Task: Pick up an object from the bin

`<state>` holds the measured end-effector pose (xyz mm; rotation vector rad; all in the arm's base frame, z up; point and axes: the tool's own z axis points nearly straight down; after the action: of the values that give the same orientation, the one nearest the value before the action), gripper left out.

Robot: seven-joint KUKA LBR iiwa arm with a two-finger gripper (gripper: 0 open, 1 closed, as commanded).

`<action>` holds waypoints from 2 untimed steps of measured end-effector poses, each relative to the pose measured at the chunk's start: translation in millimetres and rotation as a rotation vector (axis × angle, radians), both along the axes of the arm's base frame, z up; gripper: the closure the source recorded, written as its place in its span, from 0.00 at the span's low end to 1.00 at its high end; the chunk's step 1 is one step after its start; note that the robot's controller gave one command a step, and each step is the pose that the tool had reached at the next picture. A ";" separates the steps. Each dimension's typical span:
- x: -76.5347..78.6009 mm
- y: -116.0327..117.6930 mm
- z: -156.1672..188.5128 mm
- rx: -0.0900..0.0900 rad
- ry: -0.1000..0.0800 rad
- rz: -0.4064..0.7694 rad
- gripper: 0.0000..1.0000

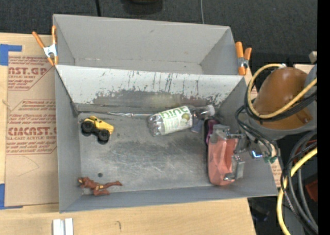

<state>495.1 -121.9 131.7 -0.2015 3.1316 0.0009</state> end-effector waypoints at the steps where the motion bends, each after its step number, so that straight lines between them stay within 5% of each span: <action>1: 24.0 29.6 -12.3 -0.001 -0.002 0.122 0.00; 2: 18.8 34.2 -13.5 0.000 0.002 0.160 0.00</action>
Offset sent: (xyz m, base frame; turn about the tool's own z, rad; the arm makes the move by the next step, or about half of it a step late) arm 0.0016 -0.0204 -0.0295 -0.0648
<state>513.9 -87.7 118.2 -0.4522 3.1076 0.0023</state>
